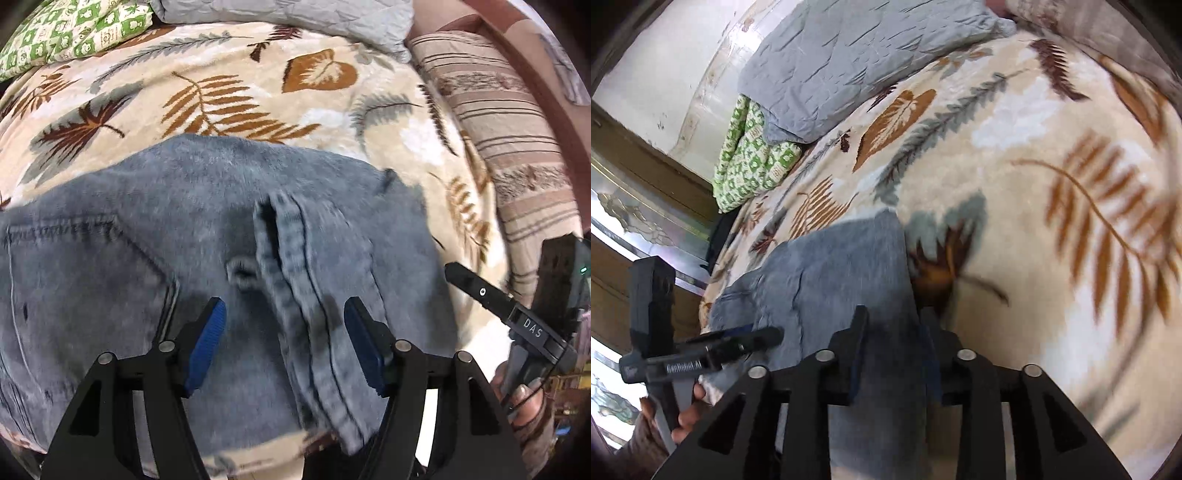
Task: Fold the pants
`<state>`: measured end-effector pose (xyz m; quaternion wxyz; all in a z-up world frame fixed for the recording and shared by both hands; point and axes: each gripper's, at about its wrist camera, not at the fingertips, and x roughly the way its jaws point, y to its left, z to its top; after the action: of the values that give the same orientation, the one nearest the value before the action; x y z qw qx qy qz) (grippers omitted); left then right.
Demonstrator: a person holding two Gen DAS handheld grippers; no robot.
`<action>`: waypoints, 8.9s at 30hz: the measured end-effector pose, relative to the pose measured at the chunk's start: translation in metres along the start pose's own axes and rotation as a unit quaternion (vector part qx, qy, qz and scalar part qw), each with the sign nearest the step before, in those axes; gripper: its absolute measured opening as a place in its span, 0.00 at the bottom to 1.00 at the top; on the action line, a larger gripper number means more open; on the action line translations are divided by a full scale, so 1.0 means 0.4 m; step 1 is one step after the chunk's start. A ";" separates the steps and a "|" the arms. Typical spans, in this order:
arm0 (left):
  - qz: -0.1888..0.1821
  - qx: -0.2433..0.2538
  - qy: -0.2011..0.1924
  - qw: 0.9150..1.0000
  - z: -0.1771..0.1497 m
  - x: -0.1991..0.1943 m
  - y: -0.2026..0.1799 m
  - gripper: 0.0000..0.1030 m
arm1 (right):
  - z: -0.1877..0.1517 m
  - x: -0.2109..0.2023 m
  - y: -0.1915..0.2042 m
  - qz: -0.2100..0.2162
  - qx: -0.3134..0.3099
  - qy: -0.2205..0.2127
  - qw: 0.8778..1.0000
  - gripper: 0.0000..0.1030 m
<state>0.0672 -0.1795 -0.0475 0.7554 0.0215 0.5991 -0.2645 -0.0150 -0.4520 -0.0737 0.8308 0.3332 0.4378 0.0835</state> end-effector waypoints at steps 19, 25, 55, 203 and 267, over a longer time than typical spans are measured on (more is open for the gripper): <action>0.042 0.026 0.016 0.999 -0.024 0.049 -0.026 0.55 | -0.159 0.014 0.063 -0.048 -0.034 0.006 0.998 0.24; -0.030 -0.033 0.024 0.999 -0.014 0.003 0.061 0.56 | -0.125 -0.072 0.072 -0.040 -0.008 -0.043 0.998 0.31; -0.012 -0.054 -0.019 0.998 -0.006 -0.071 0.144 0.63 | 0.086 0.116 0.225 -0.123 -0.116 -0.002 0.986 0.48; 0.110 0.137 -0.073 0.982 0.060 -0.152 -0.147 0.60 | -0.093 -0.108 0.039 0.075 0.099 -0.106 0.987 0.66; -0.057 -0.067 0.024 0.996 0.027 0.011 0.126 0.86 | -0.006 0.080 -0.031 0.201 0.052 0.033 0.978 0.76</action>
<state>0.0987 -0.1416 -0.0627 0.7242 -0.0572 0.6338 -0.2656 0.0008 -0.4465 -0.1040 0.7638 0.4545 0.3924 0.2368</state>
